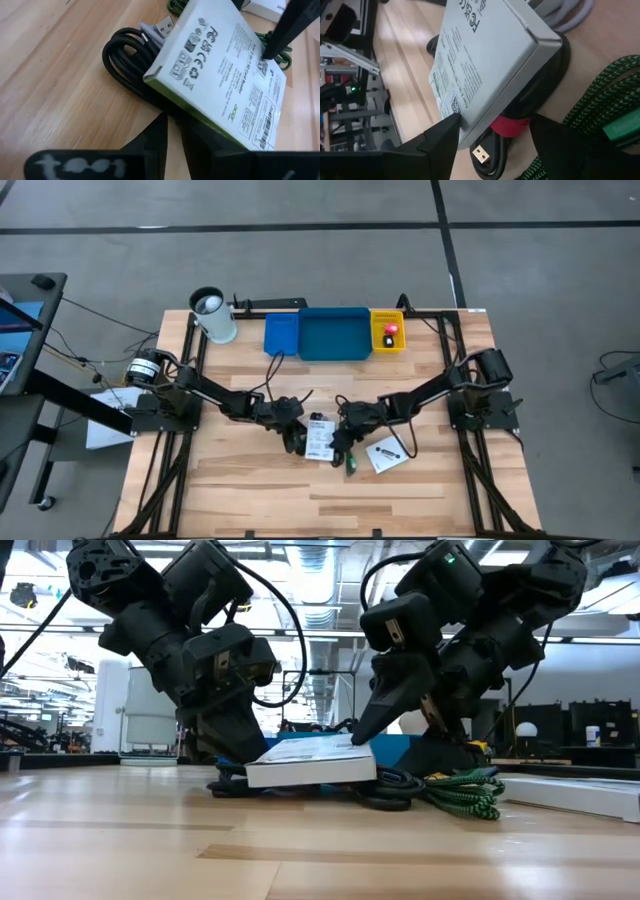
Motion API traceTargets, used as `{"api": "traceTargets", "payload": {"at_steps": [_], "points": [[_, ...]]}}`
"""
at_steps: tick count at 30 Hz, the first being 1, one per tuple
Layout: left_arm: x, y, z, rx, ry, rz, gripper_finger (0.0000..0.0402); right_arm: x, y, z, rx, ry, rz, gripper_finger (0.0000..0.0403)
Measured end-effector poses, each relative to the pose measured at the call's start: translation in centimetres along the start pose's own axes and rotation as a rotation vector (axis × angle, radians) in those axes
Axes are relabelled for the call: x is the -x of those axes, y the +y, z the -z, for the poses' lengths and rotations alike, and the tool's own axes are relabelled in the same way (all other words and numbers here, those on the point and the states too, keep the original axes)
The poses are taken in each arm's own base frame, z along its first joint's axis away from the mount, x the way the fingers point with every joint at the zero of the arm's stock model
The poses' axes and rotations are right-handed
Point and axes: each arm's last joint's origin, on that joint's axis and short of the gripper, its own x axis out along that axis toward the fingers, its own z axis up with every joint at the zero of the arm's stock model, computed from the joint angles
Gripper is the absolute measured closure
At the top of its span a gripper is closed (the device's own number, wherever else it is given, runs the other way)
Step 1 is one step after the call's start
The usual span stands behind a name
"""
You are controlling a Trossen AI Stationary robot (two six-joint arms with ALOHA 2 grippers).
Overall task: Pick and place items into bin
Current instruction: Put the left card reader box into the blue basket
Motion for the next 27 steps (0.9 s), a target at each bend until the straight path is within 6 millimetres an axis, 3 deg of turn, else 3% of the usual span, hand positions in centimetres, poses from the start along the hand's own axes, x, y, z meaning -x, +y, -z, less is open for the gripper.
{"api": "traceTargets", "payload": {"at_steps": [27], "points": [[0.00, 0.00, 0.02, -0.018, 0.002, 0.000, 0.0359, 0.20, -0.30, -0.93, -0.020, 0.019, -0.029, 0.0168]]}}
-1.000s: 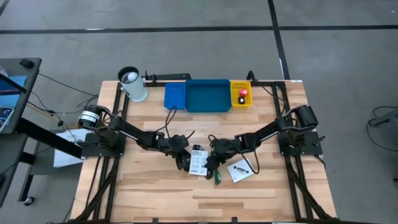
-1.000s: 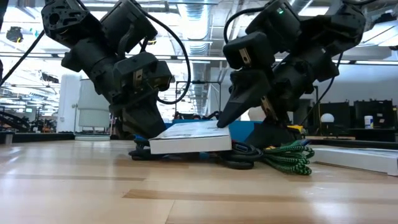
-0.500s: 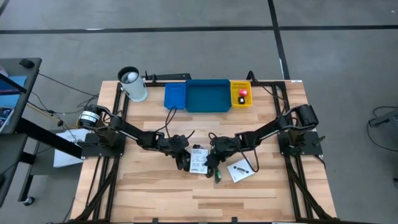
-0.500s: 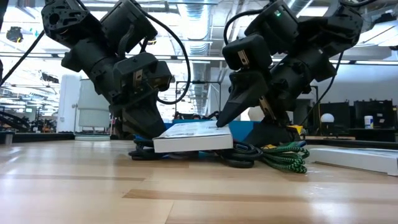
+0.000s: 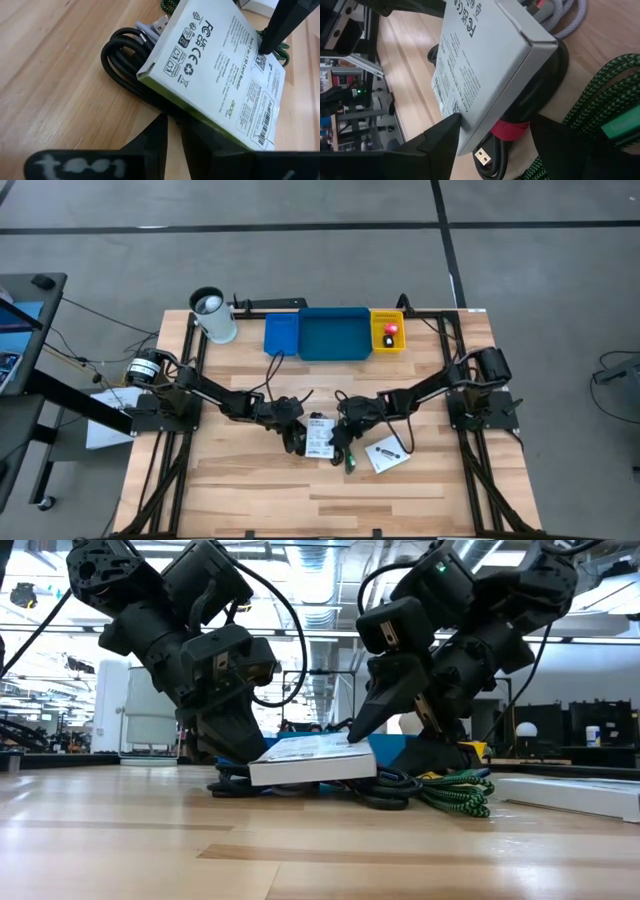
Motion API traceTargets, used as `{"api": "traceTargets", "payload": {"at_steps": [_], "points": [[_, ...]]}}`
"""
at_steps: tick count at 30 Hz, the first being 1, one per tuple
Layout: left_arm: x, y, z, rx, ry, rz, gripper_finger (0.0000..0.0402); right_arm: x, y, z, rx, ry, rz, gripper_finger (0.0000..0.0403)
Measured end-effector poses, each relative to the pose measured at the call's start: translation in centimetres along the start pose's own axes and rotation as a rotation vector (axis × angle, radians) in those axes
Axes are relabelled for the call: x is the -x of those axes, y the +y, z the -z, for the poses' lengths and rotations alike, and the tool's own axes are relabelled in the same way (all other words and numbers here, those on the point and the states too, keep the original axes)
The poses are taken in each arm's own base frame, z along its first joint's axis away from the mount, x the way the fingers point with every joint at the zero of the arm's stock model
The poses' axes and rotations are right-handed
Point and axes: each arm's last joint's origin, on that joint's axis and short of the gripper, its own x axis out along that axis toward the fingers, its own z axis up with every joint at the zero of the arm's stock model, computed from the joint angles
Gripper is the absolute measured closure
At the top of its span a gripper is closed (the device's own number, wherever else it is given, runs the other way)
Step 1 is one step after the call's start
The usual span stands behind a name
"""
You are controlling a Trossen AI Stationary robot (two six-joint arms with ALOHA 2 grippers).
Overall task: Pick and place items into bin
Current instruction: Put the left card reader box into the blue basket
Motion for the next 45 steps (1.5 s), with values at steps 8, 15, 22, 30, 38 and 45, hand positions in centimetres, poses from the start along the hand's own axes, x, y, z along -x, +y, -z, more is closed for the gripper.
{"api": "traceTargets", "payload": {"at_steps": [8, 15, 22, 30, 38, 45], "points": [[0.0, 0.0, 0.0, -0.002, 0.001, 0.000, 0.0359, 0.2, -0.2, -0.5, -0.003, 0.021, -0.014, 0.0168], [0.0, 0.0, 0.0, -0.007, 0.001, 0.001, 0.0359, 0.3, -0.4, -0.9, -0.004, 0.040, -0.034, 0.0168], [0.0, 0.0, 0.0, -0.008, 0.002, 0.000, 0.0359, 0.5, -0.2, -1.6, -0.001, 0.032, -0.088, 0.0168], [0.0, 0.0, 0.0, -0.008, 0.002, 0.000, 0.0359, 0.6, 1.4, -3.1, 0.033, -0.004, -0.133, 0.0168], [0.0, 0.0, 0.0, -0.008, 0.001, -0.002, 0.0359, 0.7, 1.3, -3.6, 0.024, 0.026, -0.057, 0.0189], [0.0, 0.0, 0.0, -0.008, -0.003, -0.007, 0.0359, 0.7, 1.0, -3.4, 0.031, 0.037, -0.033, 0.0298]]}}
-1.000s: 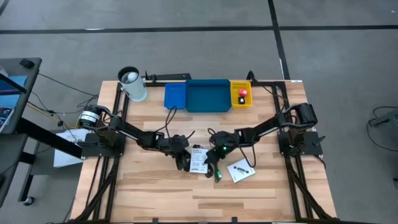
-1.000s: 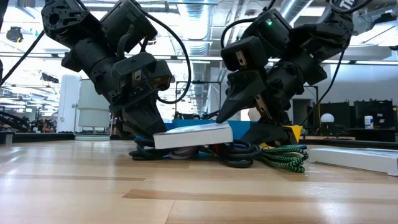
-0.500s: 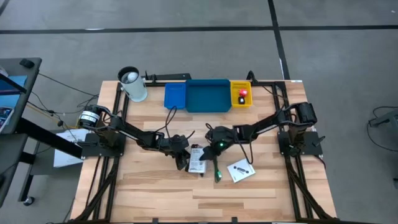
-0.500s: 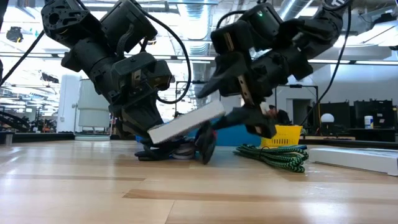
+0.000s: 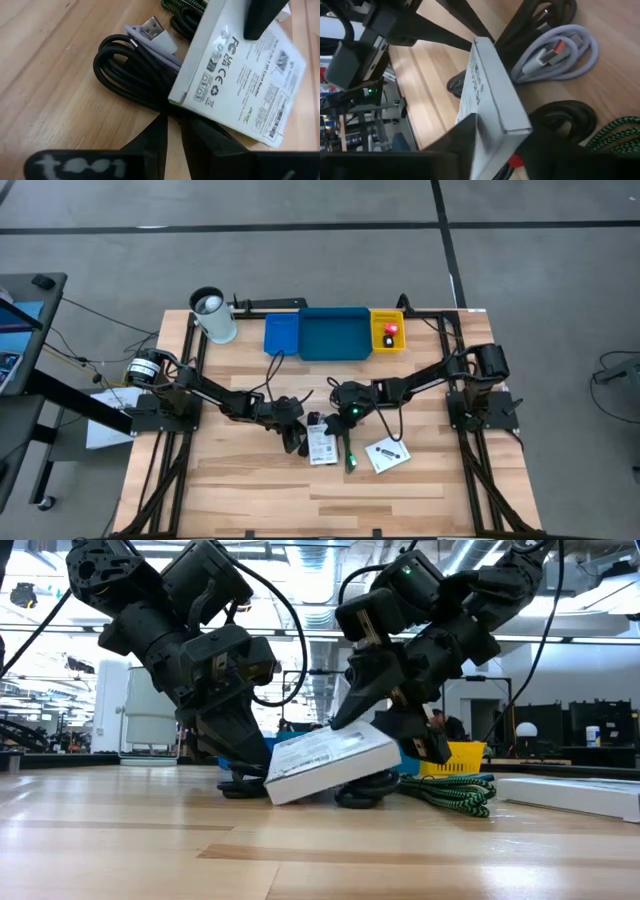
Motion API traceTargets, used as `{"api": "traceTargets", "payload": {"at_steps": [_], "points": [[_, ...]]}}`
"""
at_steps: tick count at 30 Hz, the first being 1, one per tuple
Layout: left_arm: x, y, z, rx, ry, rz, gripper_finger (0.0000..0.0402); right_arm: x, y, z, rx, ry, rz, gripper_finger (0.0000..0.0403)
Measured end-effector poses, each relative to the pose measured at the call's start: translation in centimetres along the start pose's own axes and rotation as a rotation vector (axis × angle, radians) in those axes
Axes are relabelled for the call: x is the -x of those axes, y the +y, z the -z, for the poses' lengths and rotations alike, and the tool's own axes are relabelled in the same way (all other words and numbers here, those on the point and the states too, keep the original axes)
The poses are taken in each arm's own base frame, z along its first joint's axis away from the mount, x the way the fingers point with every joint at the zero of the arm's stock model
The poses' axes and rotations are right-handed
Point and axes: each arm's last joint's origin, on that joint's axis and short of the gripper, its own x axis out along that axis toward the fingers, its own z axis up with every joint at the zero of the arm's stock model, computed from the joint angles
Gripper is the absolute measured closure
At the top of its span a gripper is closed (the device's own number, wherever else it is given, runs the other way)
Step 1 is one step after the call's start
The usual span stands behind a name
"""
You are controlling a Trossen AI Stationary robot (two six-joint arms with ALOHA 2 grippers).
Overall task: Pick and place items into bin
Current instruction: Put the left card reader box into the blue basket
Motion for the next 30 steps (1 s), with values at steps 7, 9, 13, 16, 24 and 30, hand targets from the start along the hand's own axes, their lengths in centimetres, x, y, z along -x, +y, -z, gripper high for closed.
{"api": "traceTargets", "payload": {"at_steps": [7, 9, 13, 16, 24, 30], "points": [[0.0, 0.0, -0.1, 0.001, -0.007, 0.001, 0.0359, 0.1, 0.5, -0.2, 0.021, -0.008, -0.046, 0.0373], [0.0, -0.1, -0.1, 0.001, -0.012, 0.010, 0.0359, 0.1, 0.6, -0.4, 0.017, 0.002, -0.054, 0.0373], [0.0, -0.1, -0.1, 0.001, -0.004, 0.022, 0.0359, 0.1, 0.8, -0.7, 0.020, 0.016, -0.065, 0.0373], [0.5, -0.3, -0.2, 0.001, 0.021, 0.033, 0.0359, 0.2, 1.0, -1.0, 0.027, 0.012, -0.070, 0.0373], [4.7, -1.1, -1.6, -0.029, 0.013, 0.021, 0.0359, 2.7, 1.2, -2.5, 0.047, -0.038, -0.062, 0.0373], [10.6, -1.9, -3.6, -0.028, -0.178, -0.021, 0.0359, 6.6, 2.2, -4.4, 0.085, -0.167, -0.084, 0.0373]]}}
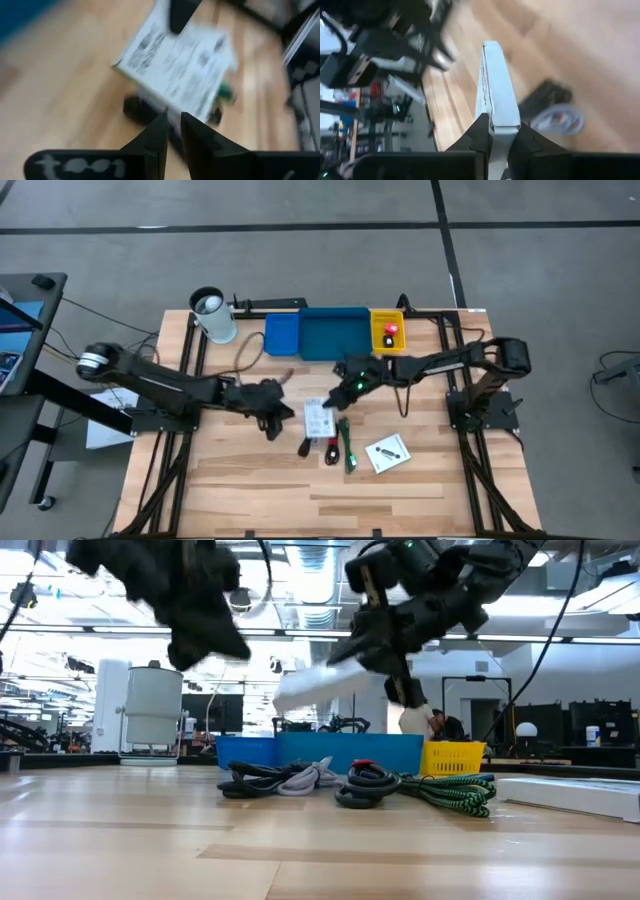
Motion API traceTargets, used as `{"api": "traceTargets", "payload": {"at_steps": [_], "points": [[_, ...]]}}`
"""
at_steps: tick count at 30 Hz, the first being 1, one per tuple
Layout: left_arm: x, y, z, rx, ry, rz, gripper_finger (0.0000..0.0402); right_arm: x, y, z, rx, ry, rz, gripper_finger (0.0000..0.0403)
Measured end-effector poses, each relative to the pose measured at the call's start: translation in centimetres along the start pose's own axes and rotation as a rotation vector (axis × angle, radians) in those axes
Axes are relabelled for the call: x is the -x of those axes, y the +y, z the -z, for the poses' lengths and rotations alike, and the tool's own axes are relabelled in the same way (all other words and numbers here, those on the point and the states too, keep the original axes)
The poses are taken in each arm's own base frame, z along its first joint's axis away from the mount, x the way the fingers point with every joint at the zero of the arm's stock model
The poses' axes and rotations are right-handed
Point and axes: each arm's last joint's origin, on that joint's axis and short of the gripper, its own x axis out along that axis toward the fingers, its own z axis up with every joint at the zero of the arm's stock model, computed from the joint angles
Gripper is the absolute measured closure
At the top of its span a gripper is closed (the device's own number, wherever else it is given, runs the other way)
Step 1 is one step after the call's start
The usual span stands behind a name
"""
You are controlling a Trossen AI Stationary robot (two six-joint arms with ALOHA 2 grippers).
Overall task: Pick and place items into bin
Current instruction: Put the left card reader box into the blue basket
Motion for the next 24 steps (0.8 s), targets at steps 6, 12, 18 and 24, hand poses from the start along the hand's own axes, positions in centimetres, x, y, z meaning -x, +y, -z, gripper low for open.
{"api": "traceTargets", "payload": {"at_steps": [6, 12, 18, 24], "points": [[5.1, -0.4, -2.3, 0.067, -0.227, 0.029, 0.0359, 3.5, 1.6, -1.9, 0.065, -0.160, -0.029, 0.0373], [7.8, -0.4, -3.1, 0.120, -0.345, 0.050, 0.0359, 6.2, 3.1, -2.5, 0.128, -0.253, -0.070, 0.0374], [8.0, 0.1, -3.4, 0.062, -0.387, -0.019, 0.0359, 7.7, 4.1, -2.6, 0.171, -0.289, -0.099, 0.0374], [7.6, 1.3, -5.3, 0.053, -0.492, -0.036, 0.0359, 8.4, 3.8, -3.2, 0.213, -0.314, -0.096, 0.0374]]}}
